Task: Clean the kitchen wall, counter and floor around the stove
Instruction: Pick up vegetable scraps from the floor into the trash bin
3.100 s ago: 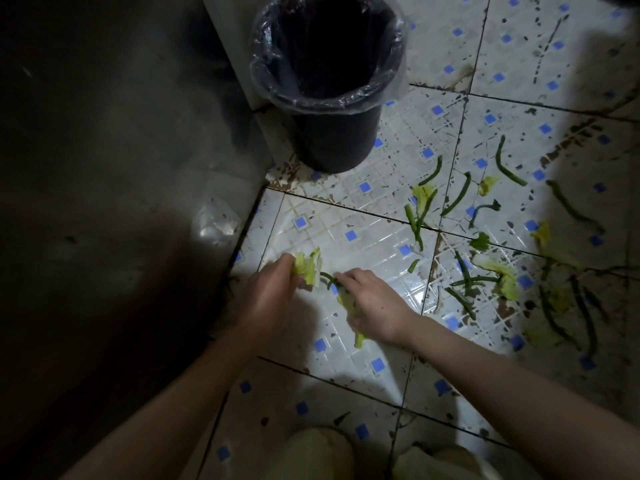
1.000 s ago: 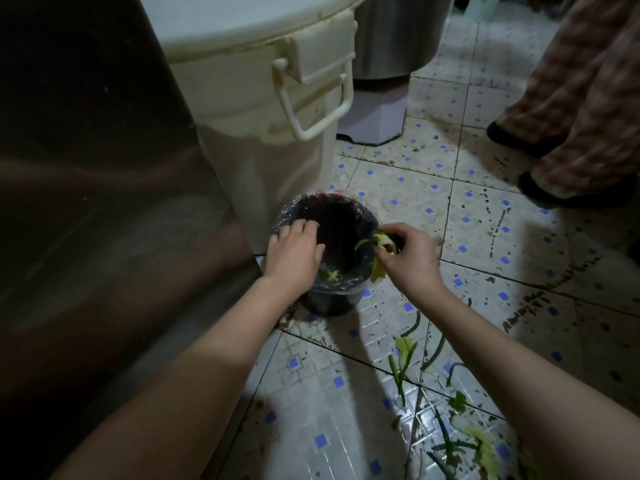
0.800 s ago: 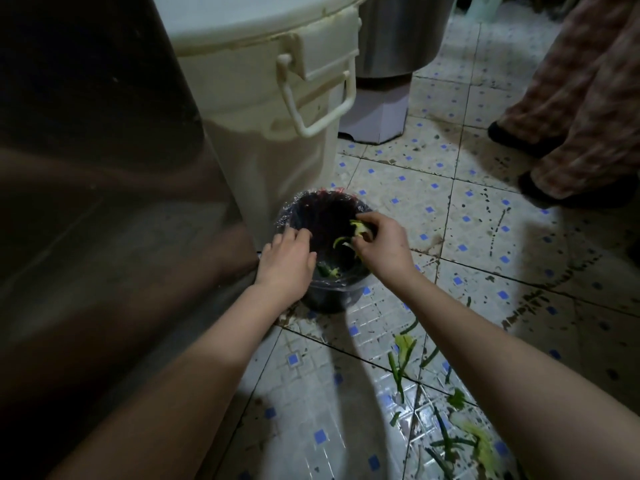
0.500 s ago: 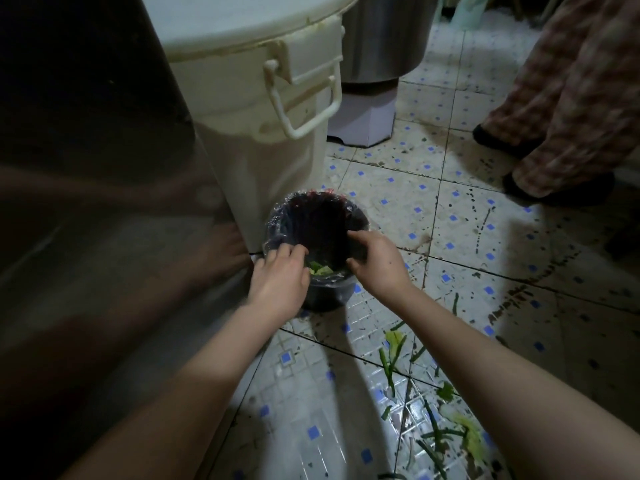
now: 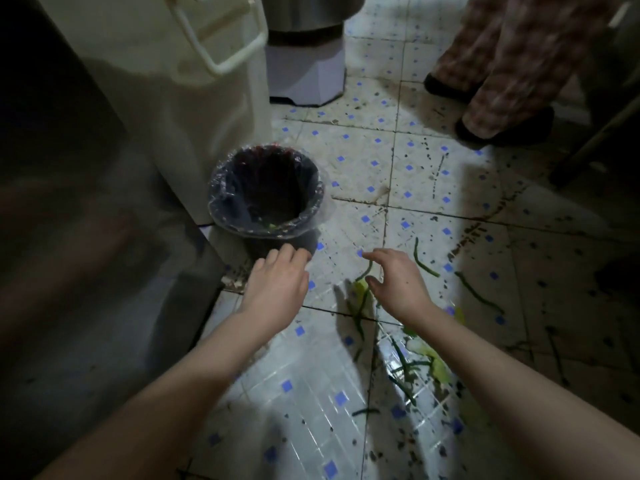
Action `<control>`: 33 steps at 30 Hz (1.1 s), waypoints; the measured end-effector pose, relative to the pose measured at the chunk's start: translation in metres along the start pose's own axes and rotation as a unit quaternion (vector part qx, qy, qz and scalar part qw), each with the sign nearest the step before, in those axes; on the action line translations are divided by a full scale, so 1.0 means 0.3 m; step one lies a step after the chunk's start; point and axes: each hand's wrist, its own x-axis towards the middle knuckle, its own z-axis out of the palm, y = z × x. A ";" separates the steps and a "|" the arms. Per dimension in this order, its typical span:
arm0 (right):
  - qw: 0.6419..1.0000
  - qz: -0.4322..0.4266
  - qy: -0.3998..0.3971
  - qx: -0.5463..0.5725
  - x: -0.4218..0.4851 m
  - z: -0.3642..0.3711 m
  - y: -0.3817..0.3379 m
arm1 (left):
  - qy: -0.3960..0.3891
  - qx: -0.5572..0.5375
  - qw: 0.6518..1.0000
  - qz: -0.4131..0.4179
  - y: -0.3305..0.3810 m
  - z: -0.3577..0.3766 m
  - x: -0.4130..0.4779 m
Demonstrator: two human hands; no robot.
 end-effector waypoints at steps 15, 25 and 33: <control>0.994 0.044 -0.081 -0.055 -0.344 0.136 0.271 | -0.111 0.041 0.987 0.110 0.206 0.333 -0.031; 0.989 0.069 -0.127 -0.027 -0.455 0.197 0.340 | -0.161 0.067 0.974 0.144 0.265 0.447 -0.056; 0.987 0.051 -0.140 -0.064 -0.462 0.285 0.325 | -0.203 0.107 0.961 0.157 0.230 0.478 -0.125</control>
